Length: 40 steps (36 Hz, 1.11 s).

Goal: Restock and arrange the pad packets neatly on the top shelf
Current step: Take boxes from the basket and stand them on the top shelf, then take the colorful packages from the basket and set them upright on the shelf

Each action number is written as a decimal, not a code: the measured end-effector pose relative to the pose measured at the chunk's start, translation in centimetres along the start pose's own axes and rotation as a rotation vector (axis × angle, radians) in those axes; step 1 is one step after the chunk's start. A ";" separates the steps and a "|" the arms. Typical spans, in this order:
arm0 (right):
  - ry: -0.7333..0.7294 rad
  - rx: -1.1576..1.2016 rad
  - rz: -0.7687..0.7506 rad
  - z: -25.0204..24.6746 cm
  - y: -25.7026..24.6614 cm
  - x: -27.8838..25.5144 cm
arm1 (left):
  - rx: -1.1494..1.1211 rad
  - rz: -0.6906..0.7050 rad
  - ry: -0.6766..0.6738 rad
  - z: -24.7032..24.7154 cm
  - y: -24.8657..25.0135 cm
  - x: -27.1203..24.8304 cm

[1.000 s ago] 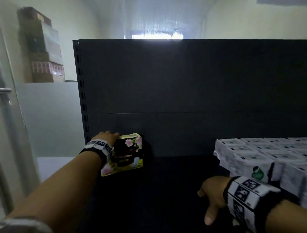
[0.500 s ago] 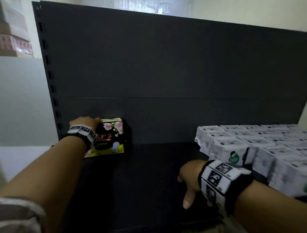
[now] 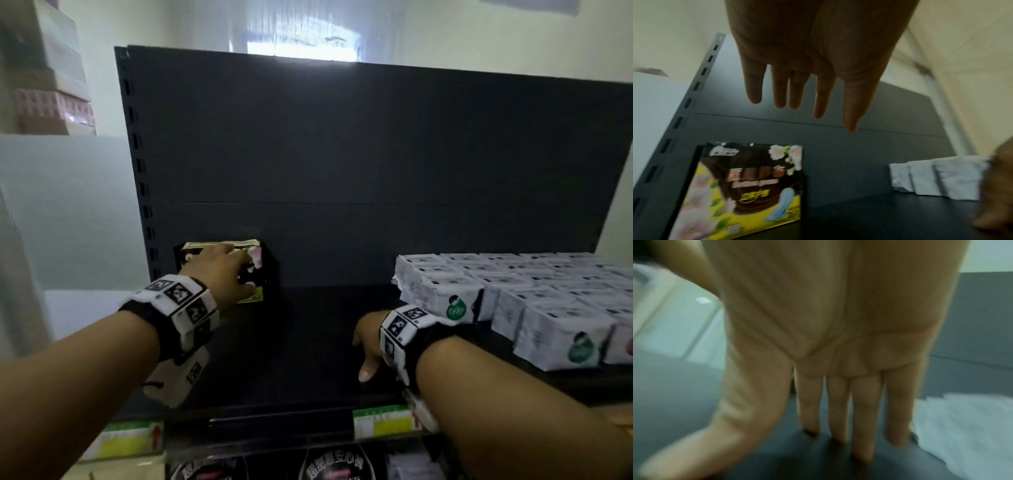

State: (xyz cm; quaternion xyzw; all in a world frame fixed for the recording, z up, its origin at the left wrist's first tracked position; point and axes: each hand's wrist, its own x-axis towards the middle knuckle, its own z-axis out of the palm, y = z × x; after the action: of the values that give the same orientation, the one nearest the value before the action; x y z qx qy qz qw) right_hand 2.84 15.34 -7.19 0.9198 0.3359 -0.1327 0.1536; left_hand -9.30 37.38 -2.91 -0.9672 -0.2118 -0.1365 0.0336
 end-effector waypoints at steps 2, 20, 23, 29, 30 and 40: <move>-0.115 0.066 -0.043 0.1 0.5 -1.0 | -0.040 0.062 -0.011 -0.2 0.9 -1.6; 0.077 0.360 -0.335 4.0 -0.5 -11.4 | -0.237 0.274 -0.360 1.0 7.7 -13.9; 0.115 0.421 -0.432 5.4 -1.2 -12.8 | -0.311 0.244 -0.412 2.5 8.2 -15.9; 0.041 0.496 -0.552 11.7 -2.0 -13.2 | -0.347 0.142 -0.529 8.8 9.4 -20.8; 0.004 0.497 -0.558 13.1 -2.1 -12.9 | -0.350 0.101 -0.563 10.2 9.5 -21.7; -0.378 0.440 -0.423 28.9 -2.7 -7.7 | -0.292 -0.307 -0.921 26.4 6.2 -31.2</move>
State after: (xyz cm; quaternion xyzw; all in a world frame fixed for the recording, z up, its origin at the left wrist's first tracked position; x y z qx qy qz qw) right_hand -8.70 2.17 -31.59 0.8003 0.4477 -0.3985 -0.0193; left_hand -27.35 22.48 -36.95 -0.8793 -0.3229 0.2729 -0.2193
